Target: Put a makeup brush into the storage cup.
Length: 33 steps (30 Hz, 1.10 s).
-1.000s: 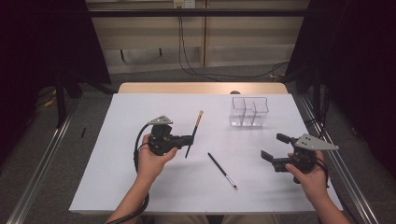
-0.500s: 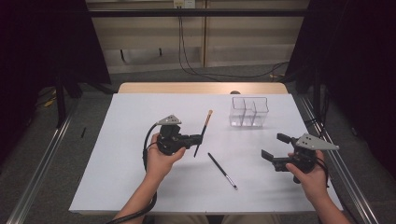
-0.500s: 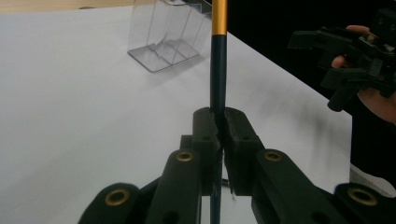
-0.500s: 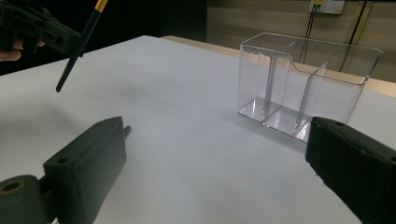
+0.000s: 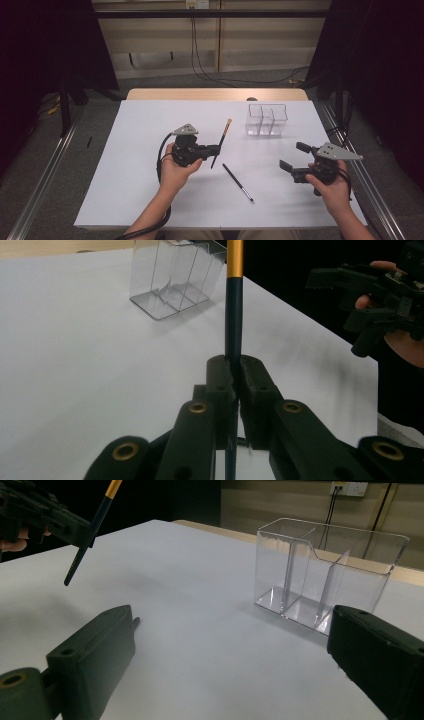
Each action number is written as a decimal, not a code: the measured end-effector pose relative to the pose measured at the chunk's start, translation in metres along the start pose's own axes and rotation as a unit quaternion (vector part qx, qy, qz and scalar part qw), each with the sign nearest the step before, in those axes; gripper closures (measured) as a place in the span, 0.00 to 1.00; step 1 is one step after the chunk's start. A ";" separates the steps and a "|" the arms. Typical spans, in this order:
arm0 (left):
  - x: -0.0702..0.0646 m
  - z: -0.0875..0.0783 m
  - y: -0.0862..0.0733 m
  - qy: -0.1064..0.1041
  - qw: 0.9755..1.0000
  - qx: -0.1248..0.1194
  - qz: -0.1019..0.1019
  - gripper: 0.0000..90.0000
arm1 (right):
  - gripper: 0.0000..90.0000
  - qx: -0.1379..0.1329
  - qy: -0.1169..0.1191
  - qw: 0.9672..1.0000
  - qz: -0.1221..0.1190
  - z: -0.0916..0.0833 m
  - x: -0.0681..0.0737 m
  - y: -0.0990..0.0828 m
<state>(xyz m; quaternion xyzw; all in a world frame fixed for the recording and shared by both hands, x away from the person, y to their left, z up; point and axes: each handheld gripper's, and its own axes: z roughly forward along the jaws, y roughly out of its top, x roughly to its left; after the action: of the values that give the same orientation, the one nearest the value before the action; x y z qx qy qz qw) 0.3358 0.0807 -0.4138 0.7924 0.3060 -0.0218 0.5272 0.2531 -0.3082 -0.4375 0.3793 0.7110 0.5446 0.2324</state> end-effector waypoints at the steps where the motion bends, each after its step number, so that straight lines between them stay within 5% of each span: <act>1: 0.000 0.000 0.000 0.000 1.000 0.001 0.001 0.93 | 0.05 0.000 0.000 1.000 0.000 0.000 0.000 0.000; 24: -0.006 -0.002 0.004 0.000 1.000 -0.017 0.019 0.94 | 0.06 0.002 0.038 0.999 0.019 0.025 0.014 0.017; 33: -0.008 0.000 0.003 -0.002 1.000 -0.021 0.023 0.94 | 0.09 -0.007 0.075 0.997 0.024 0.047 0.030 0.028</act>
<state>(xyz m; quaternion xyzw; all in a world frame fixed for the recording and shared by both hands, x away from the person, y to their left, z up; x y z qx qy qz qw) 0.3312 0.0760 -0.4084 0.7881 0.2867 -0.0049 0.5446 0.2780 -0.2535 -0.4222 0.3527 0.7131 0.5822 0.1679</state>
